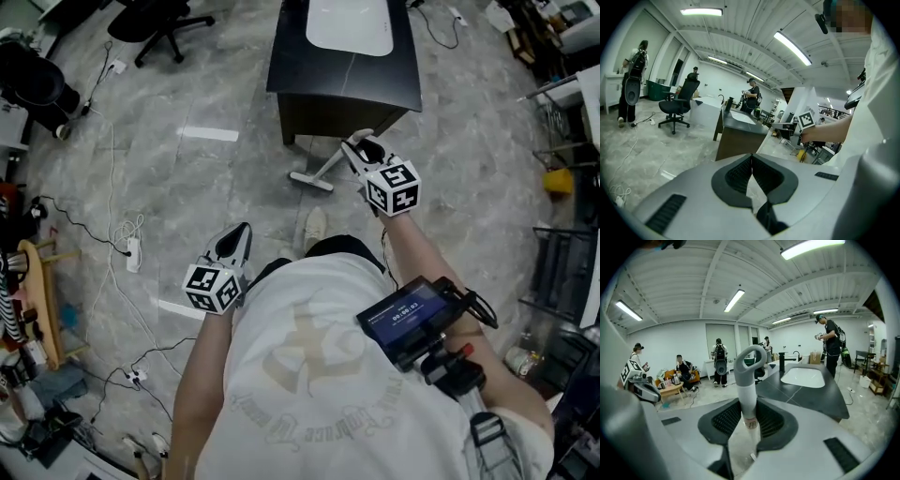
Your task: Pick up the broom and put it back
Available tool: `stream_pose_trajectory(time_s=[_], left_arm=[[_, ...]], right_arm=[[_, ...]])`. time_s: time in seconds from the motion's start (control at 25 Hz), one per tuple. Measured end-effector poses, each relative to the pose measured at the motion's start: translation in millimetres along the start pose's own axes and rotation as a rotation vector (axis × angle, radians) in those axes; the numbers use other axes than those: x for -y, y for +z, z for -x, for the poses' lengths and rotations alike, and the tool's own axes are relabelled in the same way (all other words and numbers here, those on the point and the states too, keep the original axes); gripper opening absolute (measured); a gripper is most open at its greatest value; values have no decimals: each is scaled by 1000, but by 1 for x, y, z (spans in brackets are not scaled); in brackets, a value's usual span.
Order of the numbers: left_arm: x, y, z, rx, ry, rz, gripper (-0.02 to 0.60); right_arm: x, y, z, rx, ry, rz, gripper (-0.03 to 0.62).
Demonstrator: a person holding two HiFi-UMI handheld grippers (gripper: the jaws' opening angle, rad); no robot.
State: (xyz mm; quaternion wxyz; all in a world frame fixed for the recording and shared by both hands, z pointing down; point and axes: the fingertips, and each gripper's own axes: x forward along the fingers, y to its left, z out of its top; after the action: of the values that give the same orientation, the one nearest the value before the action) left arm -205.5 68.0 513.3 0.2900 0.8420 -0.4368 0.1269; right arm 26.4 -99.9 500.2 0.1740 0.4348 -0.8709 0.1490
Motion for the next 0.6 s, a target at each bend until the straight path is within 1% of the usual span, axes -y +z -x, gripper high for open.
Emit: stream_pose_trajectory(time_s=[0.12,0.24,0.44,0.6], left_arm=[[11,-7,1,-5,-40,-13,12],[24,-17,2,-20,-82,-29,12],[46,-31,-10,-51,-166,-52,12],[63,-34,-20,-77,-223,-83,12]], right_arm=[[12,2,32,20,-64,-18,112],[17,4,64,36,-110,-37,112],[18,-3,105,35,-157,-31,110],[14,-11,137,29,-184,-18,110]])
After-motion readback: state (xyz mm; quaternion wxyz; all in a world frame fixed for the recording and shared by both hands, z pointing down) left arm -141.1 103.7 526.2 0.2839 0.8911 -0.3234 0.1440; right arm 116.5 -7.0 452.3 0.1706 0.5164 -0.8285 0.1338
